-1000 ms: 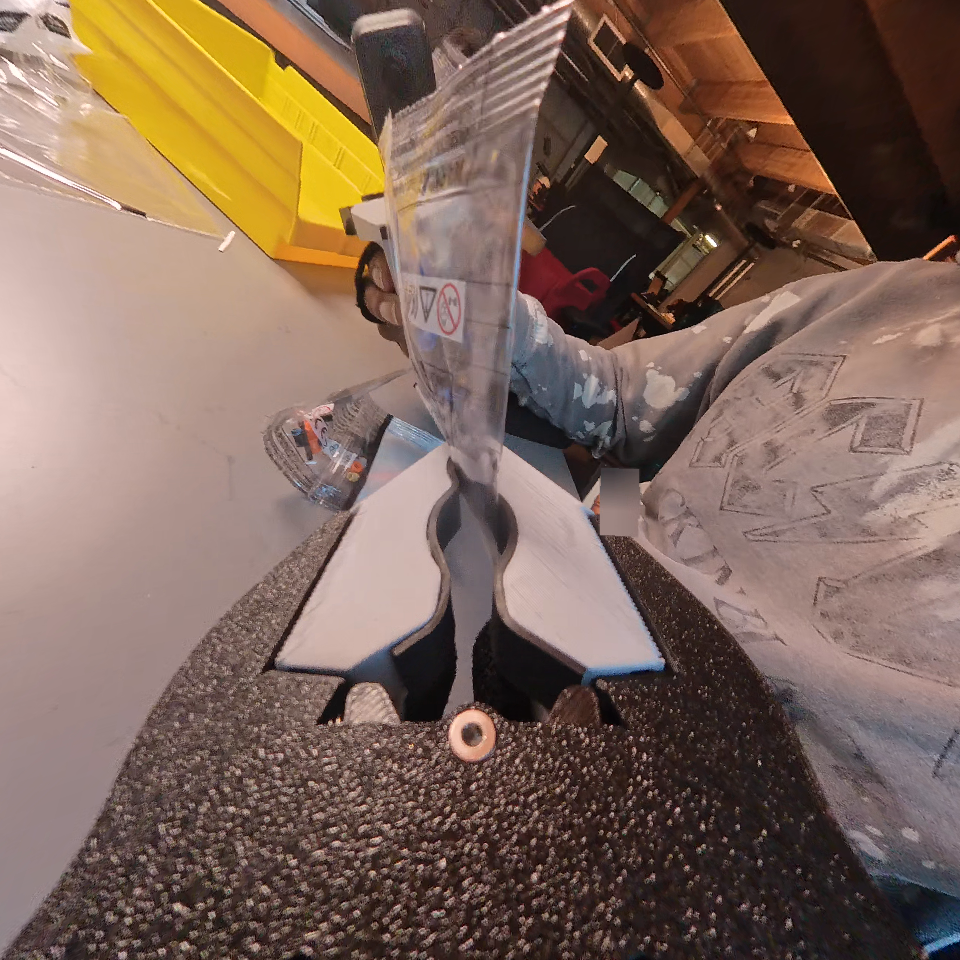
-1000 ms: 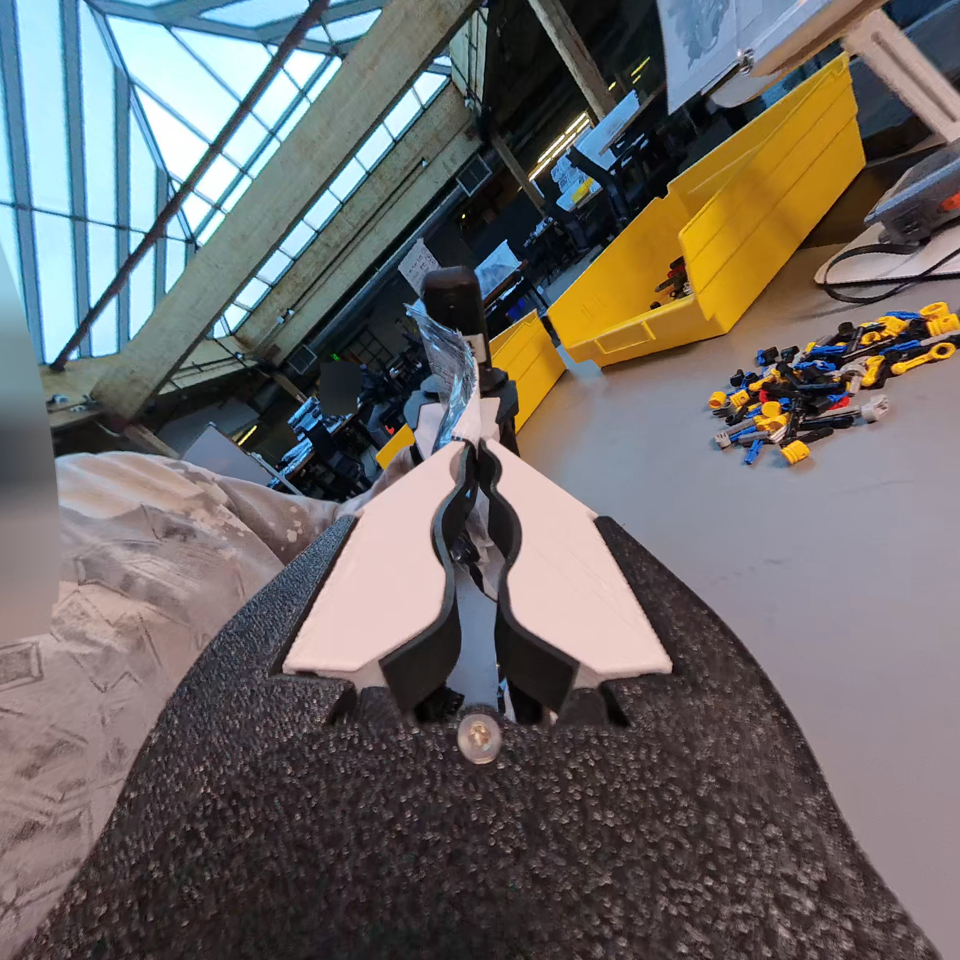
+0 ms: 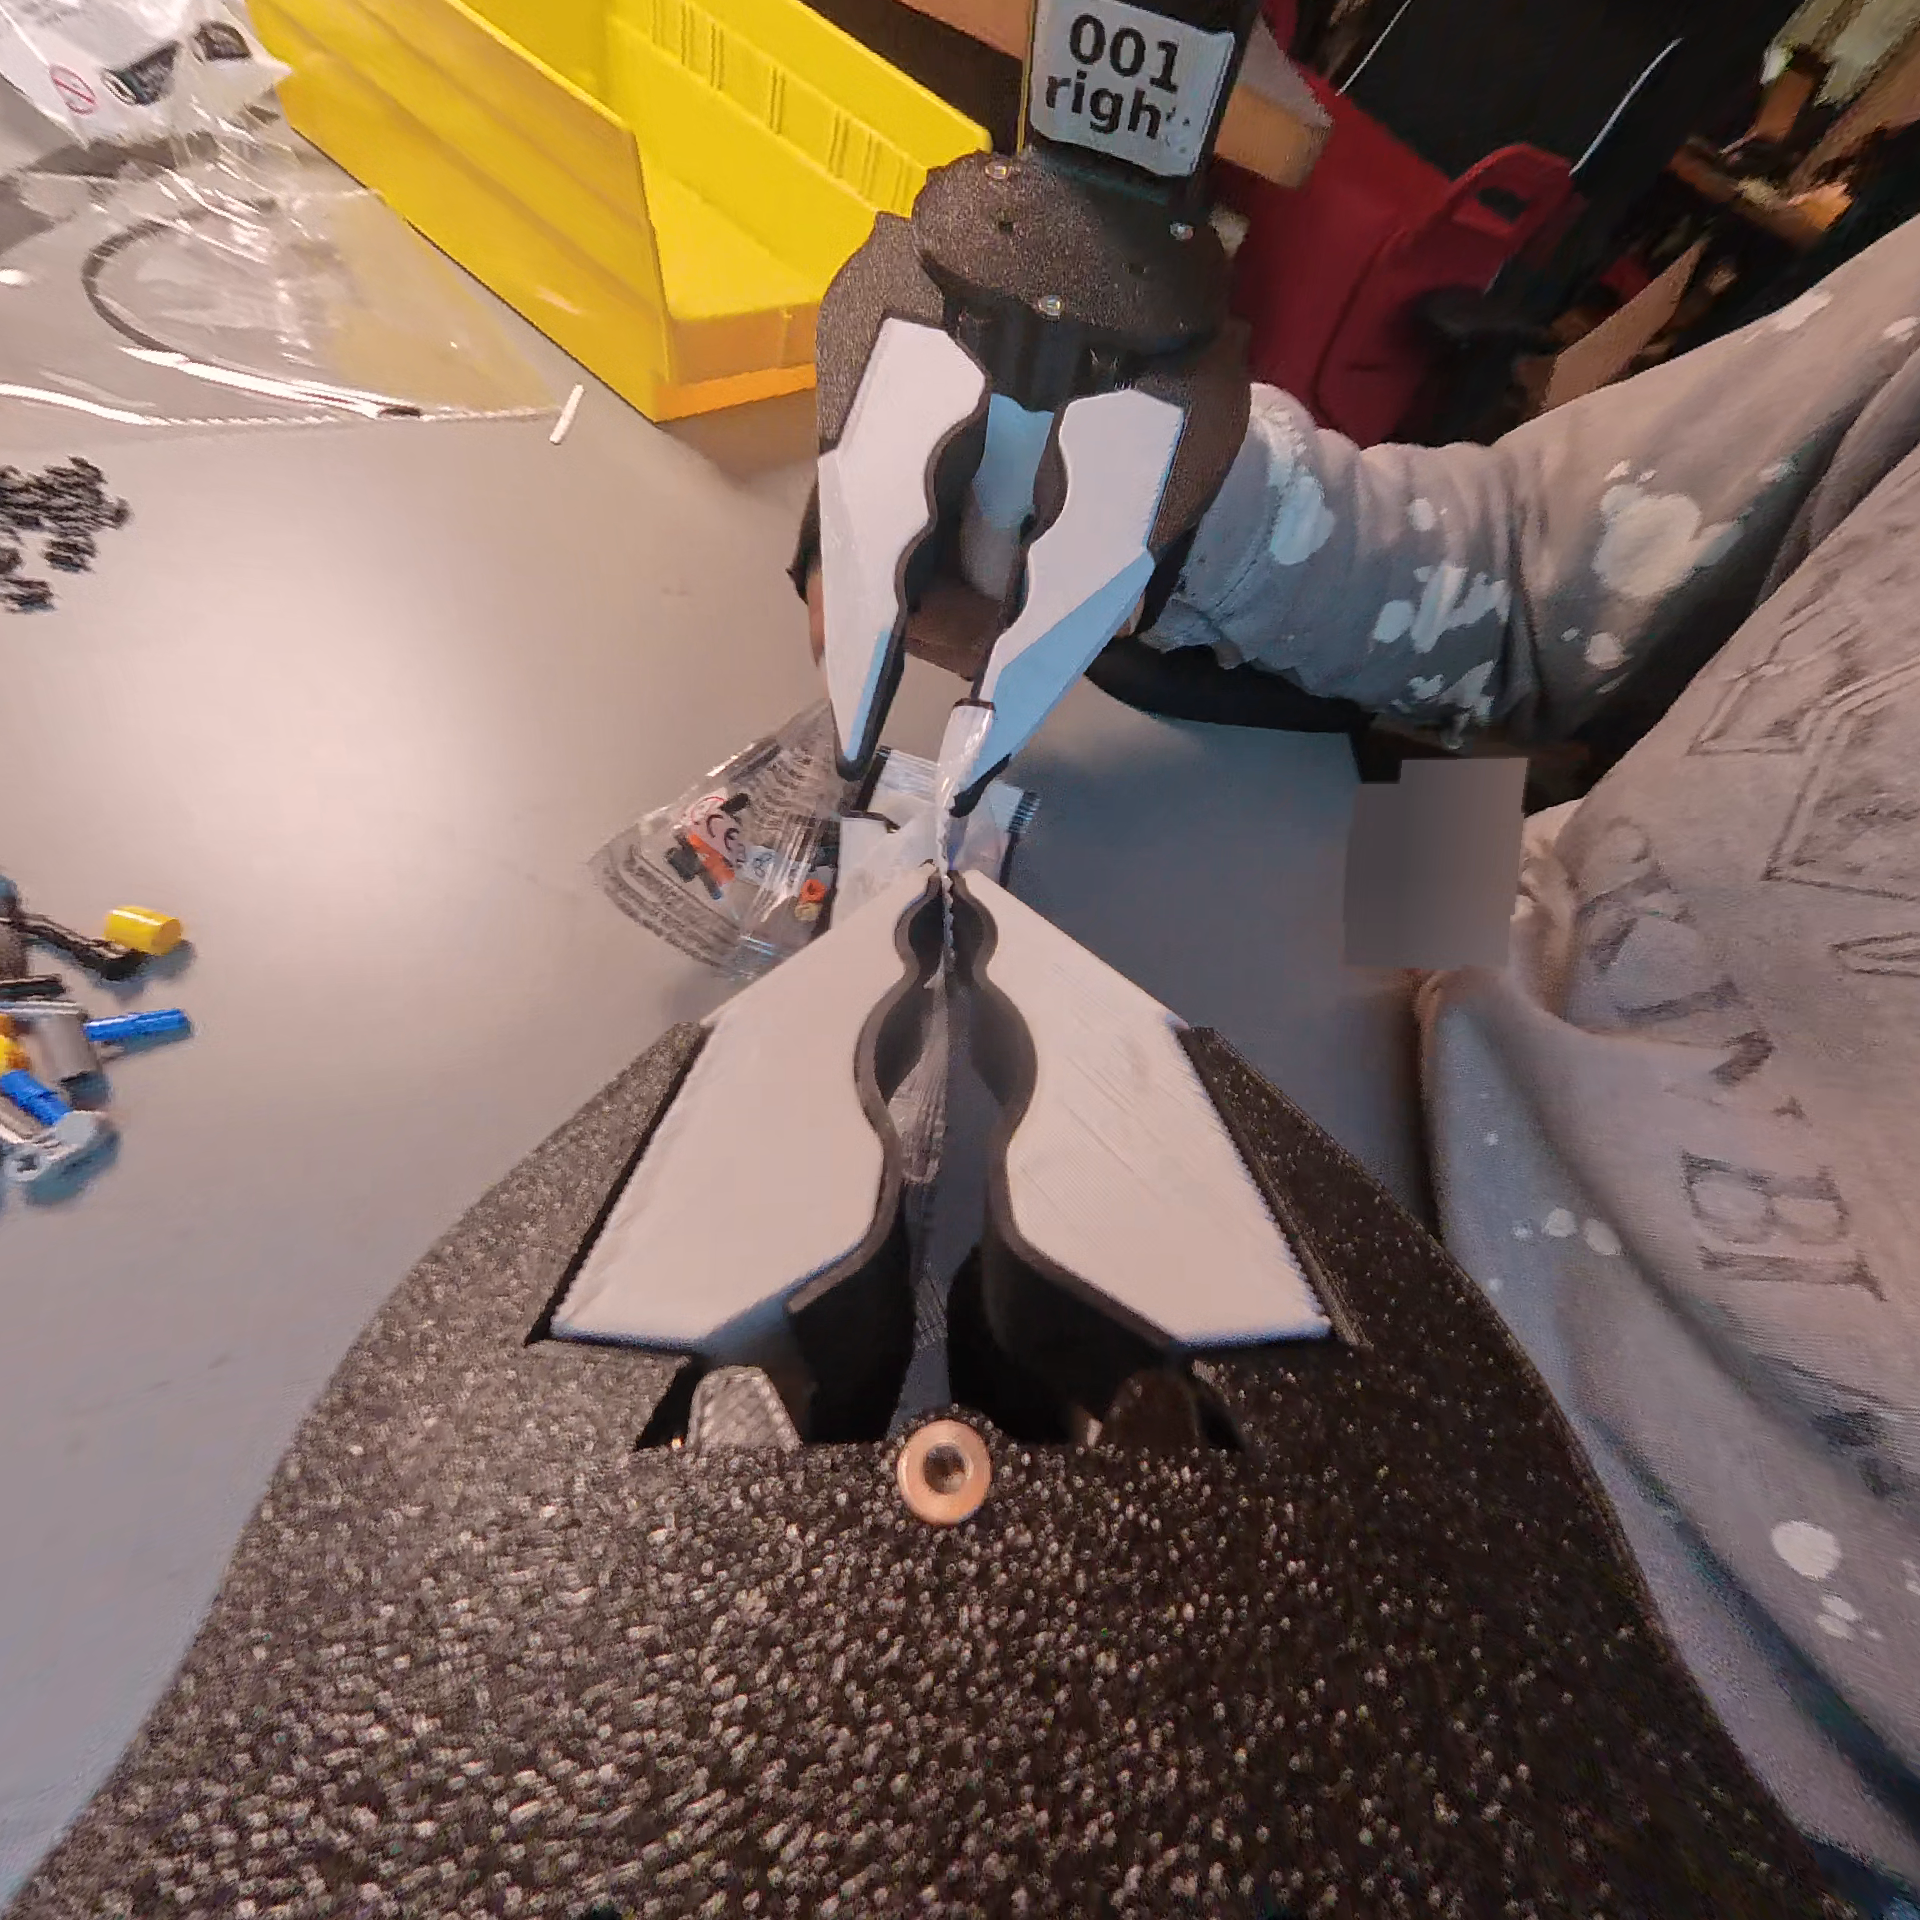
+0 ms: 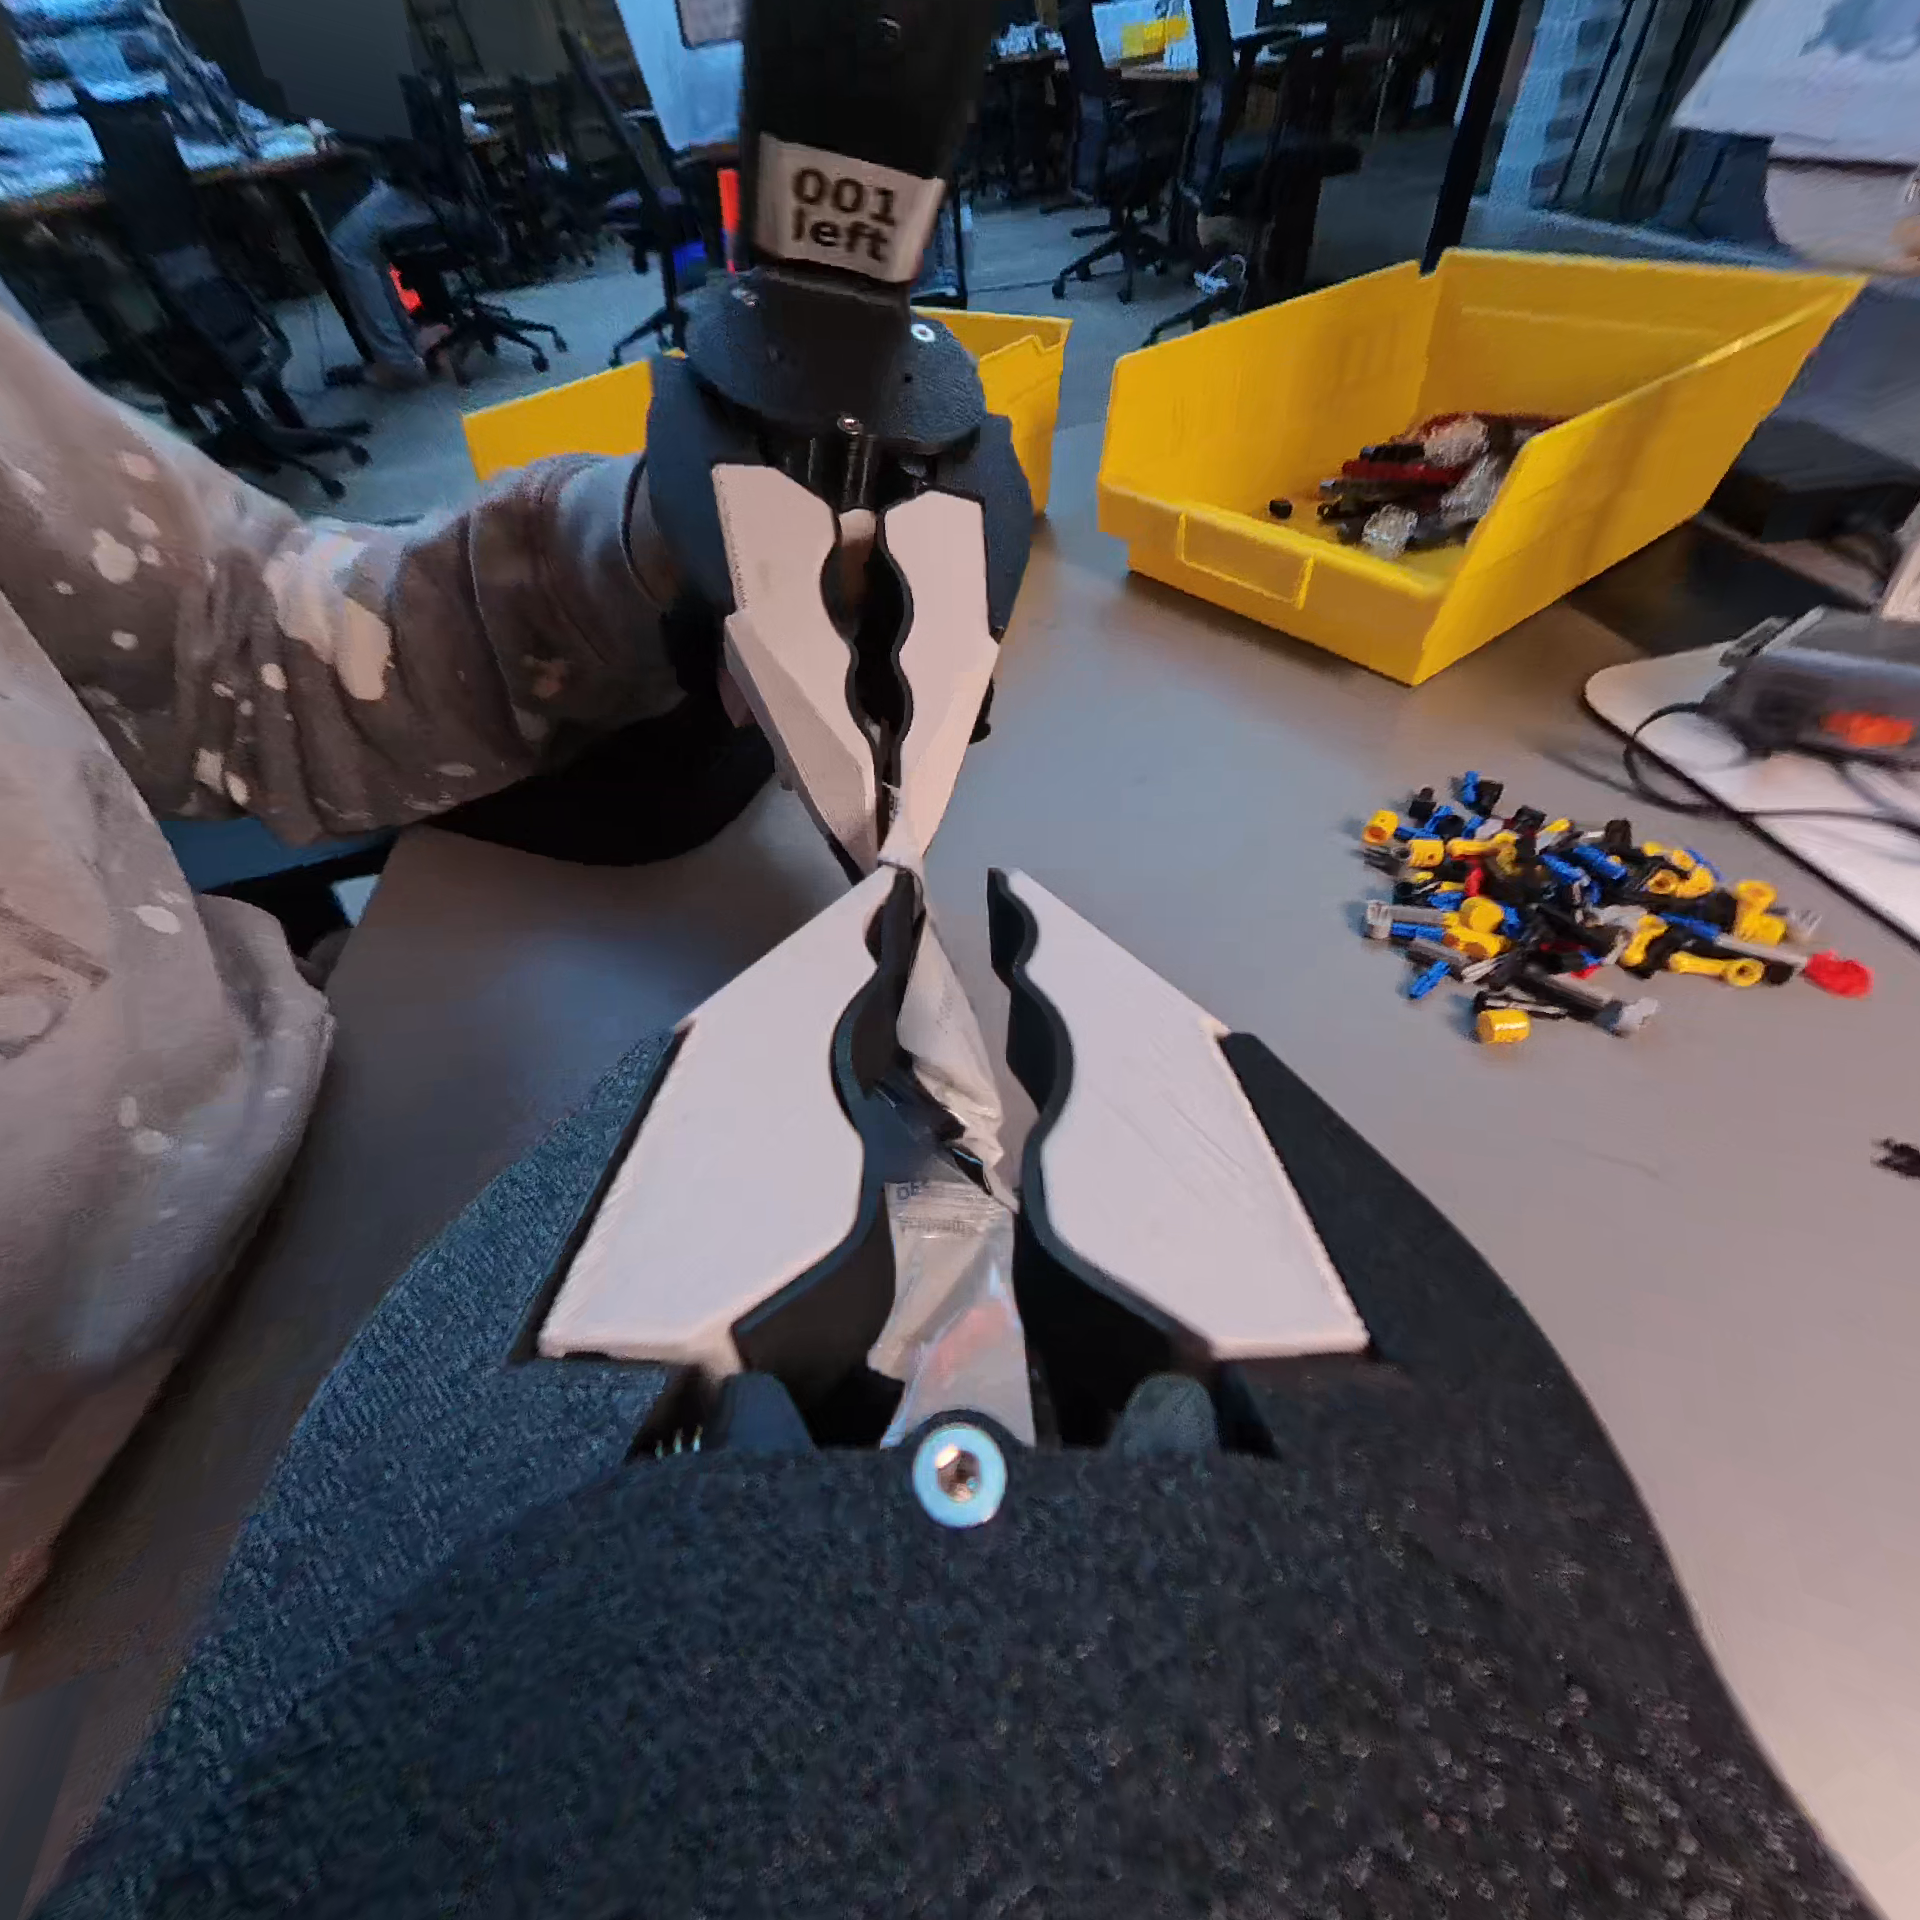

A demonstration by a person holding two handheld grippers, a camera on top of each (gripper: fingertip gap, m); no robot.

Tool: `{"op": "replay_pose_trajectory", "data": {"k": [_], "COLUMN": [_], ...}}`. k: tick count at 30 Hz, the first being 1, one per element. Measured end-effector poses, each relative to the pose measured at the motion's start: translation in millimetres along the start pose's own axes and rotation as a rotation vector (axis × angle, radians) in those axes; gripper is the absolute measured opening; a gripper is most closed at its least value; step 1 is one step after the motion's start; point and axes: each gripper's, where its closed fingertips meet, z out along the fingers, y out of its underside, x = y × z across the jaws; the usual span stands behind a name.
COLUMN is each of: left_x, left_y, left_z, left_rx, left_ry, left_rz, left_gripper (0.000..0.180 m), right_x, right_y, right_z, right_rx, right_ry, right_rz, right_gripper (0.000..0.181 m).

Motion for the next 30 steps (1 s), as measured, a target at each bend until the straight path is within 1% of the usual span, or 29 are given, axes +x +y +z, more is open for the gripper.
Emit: {"op": "replay_pose_trajectory", "data": {"k": [1, 2, 5, 6, 7, 8, 10, 11, 16, 17, 19, 20, 22, 26, 28, 30], "left_x": [2, 3, 6, 4, 4, 2, 0, 1, 7, 4, -11, -21, -30, -28, -27, -24], "left_y": [-1, -2, -13, -17, -23, -30, -43, -47, -54, -54, -54, -52, -49, -49, -44, -42], "left_z": [0, -1, -8, -12, -19, -26, -42, -48, -53, -53, -56, -58, -55, -49, -43, -32], "left_rx": [0.016, 0.035, 0.135, 0.174, 0.227, 0.285, 0.396, 0.435, 0.493, 0.501, 0.524, 0.521, 0.509, 0.486, 0.436, 0.415], "left_ry": [0.032, 0.063, 0.147, 0.159, 0.175, 0.194, 0.235, 0.261, 0.332, 0.323, 0.236, 0.178, 0.110, 0.078, 0.027, 0.046], "left_rz": [-0.035, -0.065, -0.128, -0.135, -0.139, -0.155, -0.189, -0.197, -0.224, -0.231, -0.250, -0.254, -0.241, -0.182, -0.109, -0.121], "left_gripper": [0.000, 0.000, 0.000, 0.000, 0.000, 0.000, 0.000, 0.000, 0.000, 0.000, 0.000, 0.000, 0.000, 0.000, 0.000, 0.000], "right_x": [-5, -9, -6, -2, 2, 4, 4, 6, -1, -4, -2, 6, 16, 24, 20, 14], "right_y": [-1, -4, -18, -23, -25, -23, -16, -14, -26, -27, -31, -37, -35, -39, -38, -32], "right_z": [0, -1, -6, -12, -18, -23, -30, -30, -22, -22, -27, -33, -37, -52, -49, -34], "right_rx": [0.008, 0.025, 0.109, 0.127, 0.130, 0.119, 0.098, 0.102, 0.210, 0.217, 0.229, 0.249, 0.196, 0.206, 0.182, 0.139], "right_ry": [-0.010, -0.025, -0.016, 0.004, 0.015, 0.000, -0.040, -0.039, -0.082, -0.098, -0.084, -0.043, 0.003, 0.033, 0.033, 0.034], "right_rz": [-0.059, -0.075, -0.033, -0.035, -0.026, -0.012, 0.015, 0.014, 0.065, 0.063, 0.054, 0.066, 0.037, 0.068, 0.062, 0.028], "right_gripper": [0.004, 0.000, 0.002, 0.014, 0.033, 0.049, 0.058, 0.057, 0.012, 0.007, 0.000, 0.000, 0.000, 0.000, 0.000, 0.000]}}
